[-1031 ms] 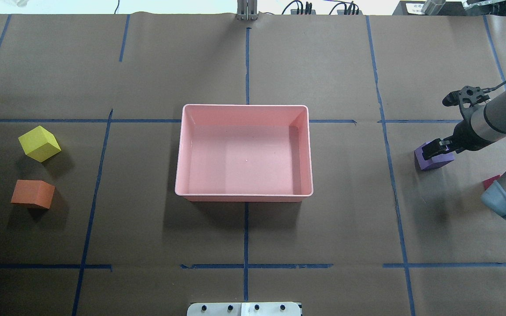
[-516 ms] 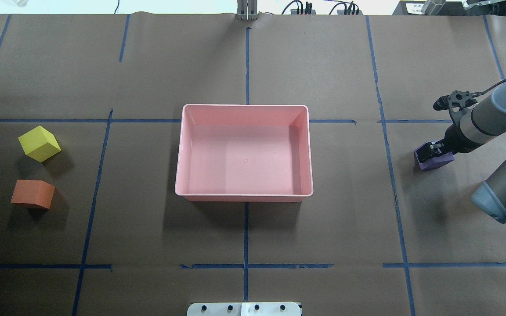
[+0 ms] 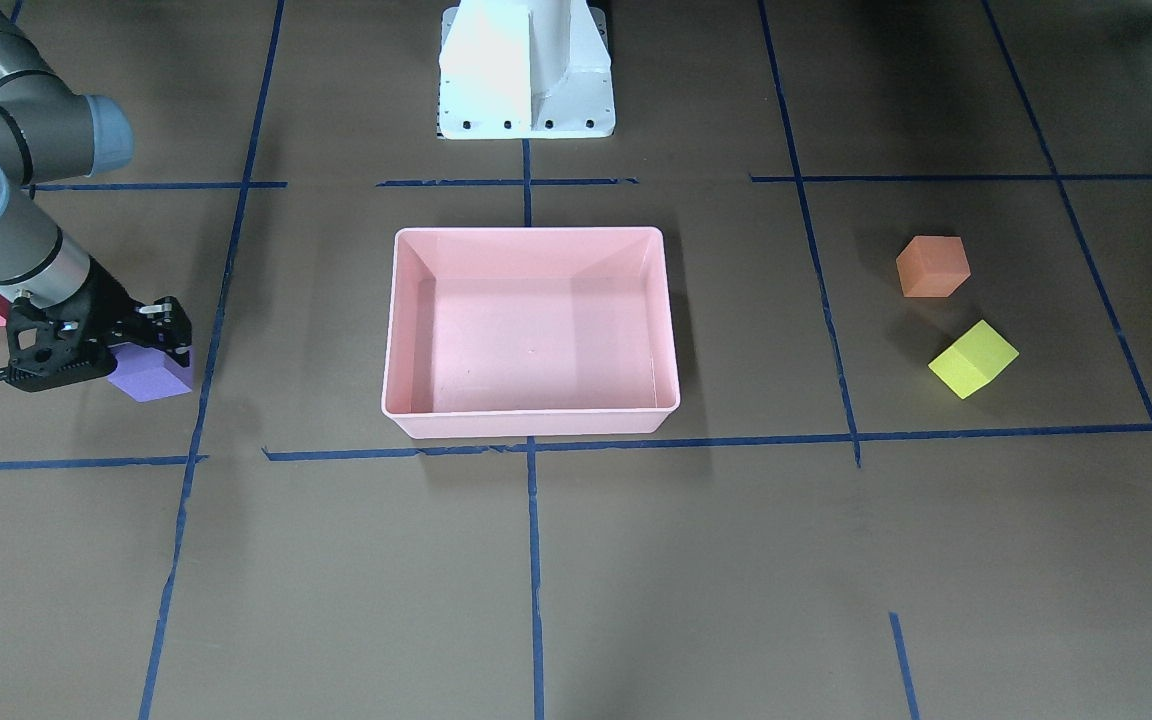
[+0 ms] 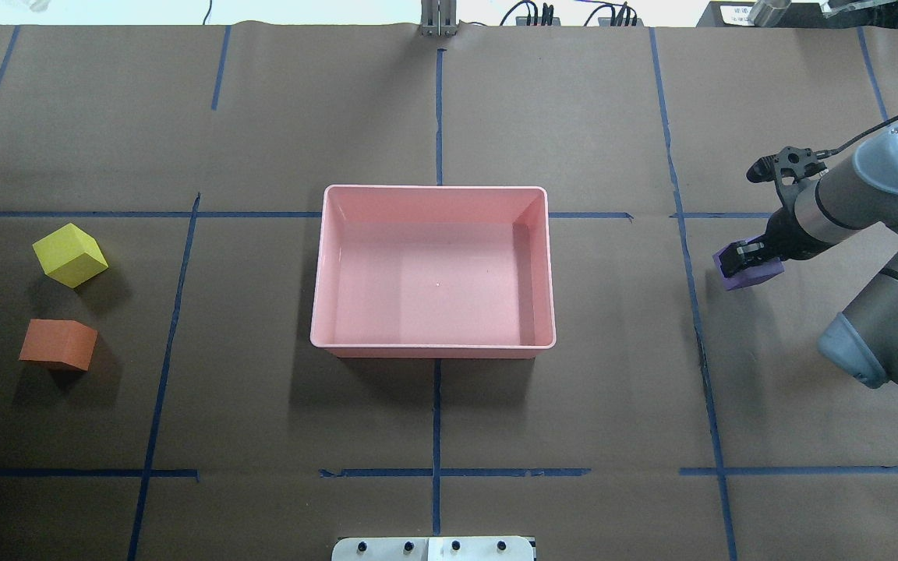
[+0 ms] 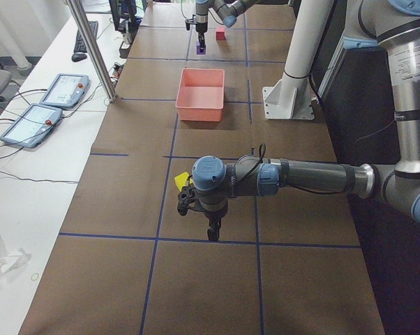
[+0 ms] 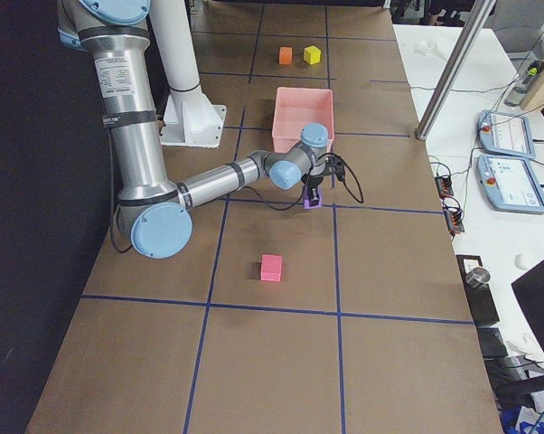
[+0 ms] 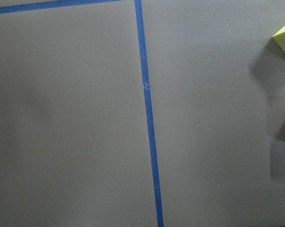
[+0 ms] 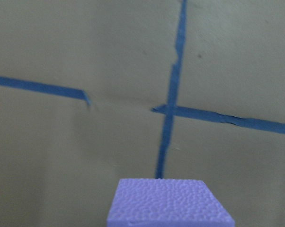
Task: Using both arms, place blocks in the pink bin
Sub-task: 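Carry the purple cube into the pink bin and release it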
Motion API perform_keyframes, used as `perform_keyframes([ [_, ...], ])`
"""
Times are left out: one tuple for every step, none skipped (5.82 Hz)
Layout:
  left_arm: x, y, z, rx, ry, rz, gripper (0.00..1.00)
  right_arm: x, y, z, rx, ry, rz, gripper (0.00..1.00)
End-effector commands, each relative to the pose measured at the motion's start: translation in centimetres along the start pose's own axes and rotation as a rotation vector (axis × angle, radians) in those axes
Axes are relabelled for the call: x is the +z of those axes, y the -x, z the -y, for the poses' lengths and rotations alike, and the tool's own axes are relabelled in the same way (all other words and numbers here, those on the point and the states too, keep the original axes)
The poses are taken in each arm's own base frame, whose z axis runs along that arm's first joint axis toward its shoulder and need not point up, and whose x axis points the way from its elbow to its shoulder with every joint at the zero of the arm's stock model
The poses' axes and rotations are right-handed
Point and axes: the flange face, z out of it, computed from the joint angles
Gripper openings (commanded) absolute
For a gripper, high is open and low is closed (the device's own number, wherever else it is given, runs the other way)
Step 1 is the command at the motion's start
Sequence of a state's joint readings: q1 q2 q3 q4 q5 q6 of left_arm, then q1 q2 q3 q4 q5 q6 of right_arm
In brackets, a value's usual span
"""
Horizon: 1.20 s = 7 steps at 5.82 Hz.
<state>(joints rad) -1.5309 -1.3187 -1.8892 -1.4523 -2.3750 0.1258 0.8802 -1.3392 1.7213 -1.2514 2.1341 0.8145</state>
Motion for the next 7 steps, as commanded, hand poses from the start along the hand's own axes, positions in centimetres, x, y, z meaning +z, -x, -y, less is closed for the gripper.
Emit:
perform_keyframes([
  [-0.6, -0.7, 0.4, 0.016, -0.013, 0.005, 1.0, -5.7, 12.0, 1.8, 0.142, 0.014, 0.036, 0.36],
  [-1.5, -1.7, 1.8, 0.043, -0.04, -0.002, 1.0, -7.3, 18.1, 1.3, 0.208, 0.032, 0.048, 0.36],
  [-3.8, -3.7, 5.3, 0.096, -0.094, 0.009, 1.0, -6.4, 23.6, -0.6, 0.261, 0.017, 0.052, 0.36],
  [-4.4, -4.4, 6.1, 0.115, -0.108, 0.007, 1.0, -5.0, 29.3, -3.3, 0.29, 0.001, 0.049, 0.36],
  [-4.9, -4.9, 6.7, 0.144, -0.131, 0.007, 1.0, -3.7, 33.6, -5.6, 0.311, -0.013, 0.022, 0.4],
  [-4.3, -5.8, 7.4, 0.206, -0.157, 0.008, 1.0, -1.4, 35.5, -7.7, 0.305, -0.016, -0.005, 0.86],
  [-3.4, -6.9, 8.1, 0.224, -0.157, 0.001, 1.0, -1.4, 35.8, -7.9, 0.296, -0.032, -0.01, 1.0],
])
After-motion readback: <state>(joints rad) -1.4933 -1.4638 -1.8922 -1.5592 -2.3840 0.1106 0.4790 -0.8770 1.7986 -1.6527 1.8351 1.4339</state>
